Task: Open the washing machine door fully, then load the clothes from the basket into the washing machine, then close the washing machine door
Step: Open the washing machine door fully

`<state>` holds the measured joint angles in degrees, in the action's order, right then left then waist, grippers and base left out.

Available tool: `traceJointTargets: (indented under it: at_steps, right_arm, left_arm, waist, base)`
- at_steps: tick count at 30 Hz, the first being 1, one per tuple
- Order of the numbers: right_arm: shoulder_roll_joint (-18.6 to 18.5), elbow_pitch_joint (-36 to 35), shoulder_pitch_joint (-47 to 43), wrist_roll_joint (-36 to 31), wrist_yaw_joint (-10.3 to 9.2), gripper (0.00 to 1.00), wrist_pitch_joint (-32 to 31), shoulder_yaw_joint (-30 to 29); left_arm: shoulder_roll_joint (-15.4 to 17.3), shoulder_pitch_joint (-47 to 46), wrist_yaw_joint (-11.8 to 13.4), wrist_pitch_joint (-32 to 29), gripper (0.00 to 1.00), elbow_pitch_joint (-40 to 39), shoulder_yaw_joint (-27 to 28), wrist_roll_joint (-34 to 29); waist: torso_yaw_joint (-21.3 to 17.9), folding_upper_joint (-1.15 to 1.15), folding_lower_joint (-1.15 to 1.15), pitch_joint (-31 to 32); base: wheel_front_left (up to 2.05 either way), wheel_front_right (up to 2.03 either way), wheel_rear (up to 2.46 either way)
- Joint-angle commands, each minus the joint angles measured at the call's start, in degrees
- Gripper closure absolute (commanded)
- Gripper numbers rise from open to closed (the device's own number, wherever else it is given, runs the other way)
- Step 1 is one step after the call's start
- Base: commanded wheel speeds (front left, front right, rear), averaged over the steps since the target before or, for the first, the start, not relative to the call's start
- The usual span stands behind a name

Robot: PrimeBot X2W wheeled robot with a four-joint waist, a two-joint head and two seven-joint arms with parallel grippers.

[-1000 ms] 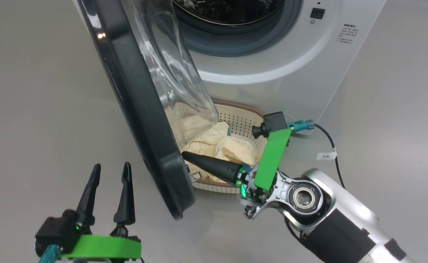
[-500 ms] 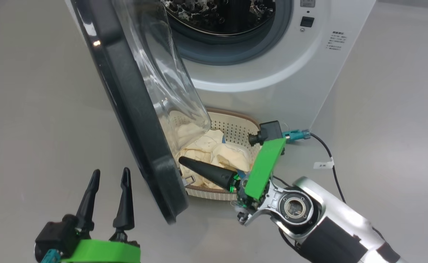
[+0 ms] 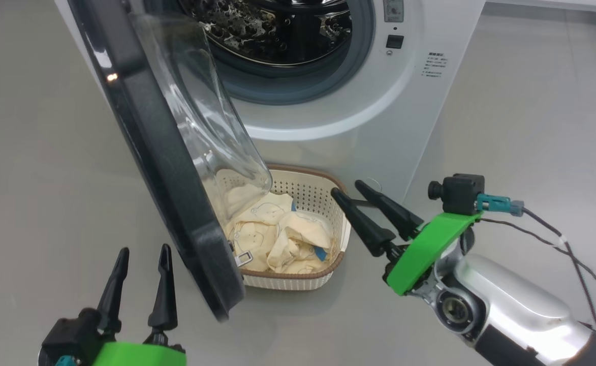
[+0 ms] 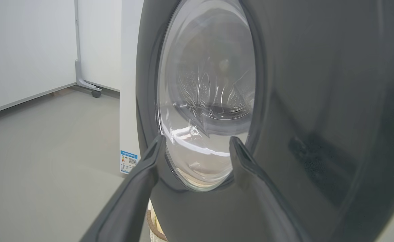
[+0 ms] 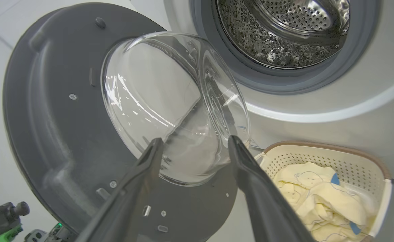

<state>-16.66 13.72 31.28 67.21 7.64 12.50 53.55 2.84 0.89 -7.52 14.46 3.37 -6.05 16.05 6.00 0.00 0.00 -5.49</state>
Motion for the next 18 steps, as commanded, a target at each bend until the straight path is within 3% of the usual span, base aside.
traceJointTargets:
  at_steps: [1,3,11,18]
  right_arm:
    - [-1.2,0.1,1.5,-2.7,-0.15,0.00,1.8,0.1]
    - [-2.3,1.8,0.8,-6.6,-0.15,0.00,2.4,-1.8]
    - [-0.7,-2.9,-11.6,-21.4,-0.15,0.00,2.5,-22.3]
    - [1.1,-5.3,-19.3,-29.3,-0.15,0.00,2.5,-32.2]
  left_arm:
    - [0.9,-0.7,0.0,0.5,0.00,-1.6,2.1,-0.8]
    - [1.2,-0.3,0.0,0.5,0.00,-1.6,2.3,-0.8]
    - [1.7,0.6,0.0,0.5,0.00,-1.6,2.5,-0.9]
    - [2.1,0.9,0.0,0.5,0.00,-1.4,2.8,-0.8]
  waist:
    - [-0.6,0.00,0.00,0.4]
    - [-1.2,0.00,0.00,0.7]
    - [-2.4,0.00,0.00,1.5]
    - [-3.0,0.00,0.00,1.9]
  base:
    - [0.00,0.00,0.00]
    - [0.00,0.00,0.00]
    - [0.00,0.00,0.00]
    - [0.00,0.00,0.00]
